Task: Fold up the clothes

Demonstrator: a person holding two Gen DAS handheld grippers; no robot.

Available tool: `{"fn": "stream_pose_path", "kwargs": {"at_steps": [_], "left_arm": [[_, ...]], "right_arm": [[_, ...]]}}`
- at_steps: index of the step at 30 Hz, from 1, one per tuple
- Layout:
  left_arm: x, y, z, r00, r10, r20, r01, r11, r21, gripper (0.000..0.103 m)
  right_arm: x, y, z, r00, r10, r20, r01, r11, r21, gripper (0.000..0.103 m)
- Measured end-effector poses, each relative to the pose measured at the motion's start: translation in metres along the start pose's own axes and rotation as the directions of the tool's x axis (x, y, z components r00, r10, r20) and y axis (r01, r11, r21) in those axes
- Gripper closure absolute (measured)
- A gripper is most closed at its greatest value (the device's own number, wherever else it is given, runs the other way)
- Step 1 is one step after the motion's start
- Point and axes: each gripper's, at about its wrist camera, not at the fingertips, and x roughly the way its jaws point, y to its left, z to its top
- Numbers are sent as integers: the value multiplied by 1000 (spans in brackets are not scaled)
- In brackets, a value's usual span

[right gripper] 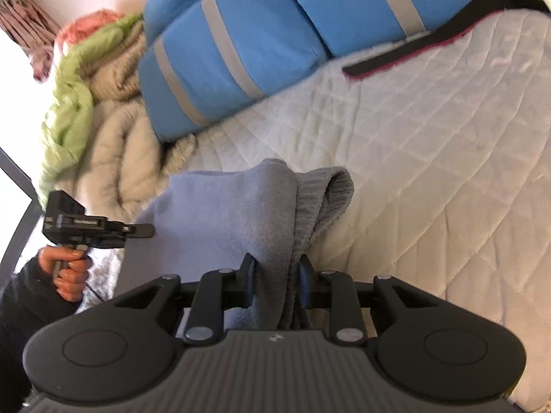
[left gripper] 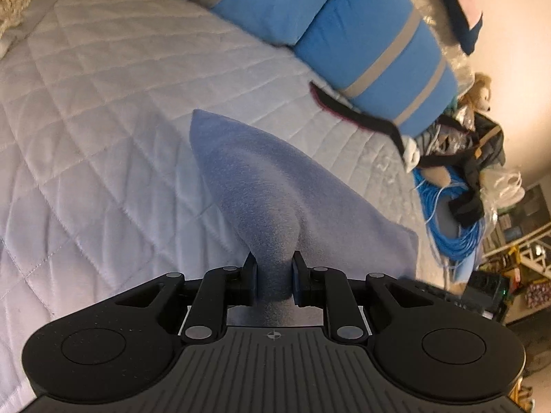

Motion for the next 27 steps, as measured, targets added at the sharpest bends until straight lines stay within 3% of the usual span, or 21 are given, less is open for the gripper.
{"fn": "stream_pose_path", "kwargs": {"at_steps": [1, 3, 7, 10, 12, 15, 19, 21, 24, 27], "left_arm": [[5, 5, -1, 1000, 9, -3, -9, 1000, 2, 84], [16, 14, -2, 1000, 27, -9, -27, 1000, 7, 72], [19, 28, -4, 1000, -8, 7, 8, 1000, -25, 67], [14, 23, -3, 1000, 7, 18, -7, 1000, 28, 61], [8, 15, -4, 998, 39, 43, -43, 995, 87, 44], [-6, -1, -7, 988, 126, 93, -144, 965, 220, 37], [-25, -18, -12, 965, 205, 166, -254, 892, 373, 35], [-34, -28, -15, 955, 203, 214, -283, 836, 470, 29], [-41, -45, -22, 957, 161, 243, -283, 716, 638, 25], [-39, -59, -25, 982, 102, 161, -190, 591, 784, 25]], "right_arm": [[0, 0, -1, 1000, -11, 5, 11, 1000, -21, 85], [0, 1, -2, 999, -33, 16, 34, 997, -64, 81], [-1, 2, -5, 996, -76, 40, 81, 986, -148, 24], [-1, 3, -7, 993, -106, 60, 117, 971, -210, 7], [-1, 4, -8, 989, -126, 74, 141, 958, -250, 0], [-2, 9, -12, 985, -143, 101, 169, 926, -337, 0], [-4, 32, -25, 982, -125, 140, 182, 813, -553, 0], [-5, 42, -28, 986, -102, 130, 163, 738, -655, 0], [-5, 54, -29, 995, -50, 87, 99, 636, -765, 0], [2, 59, -22, 1000, -23, 17, 27, 571, -820, 0]]}}
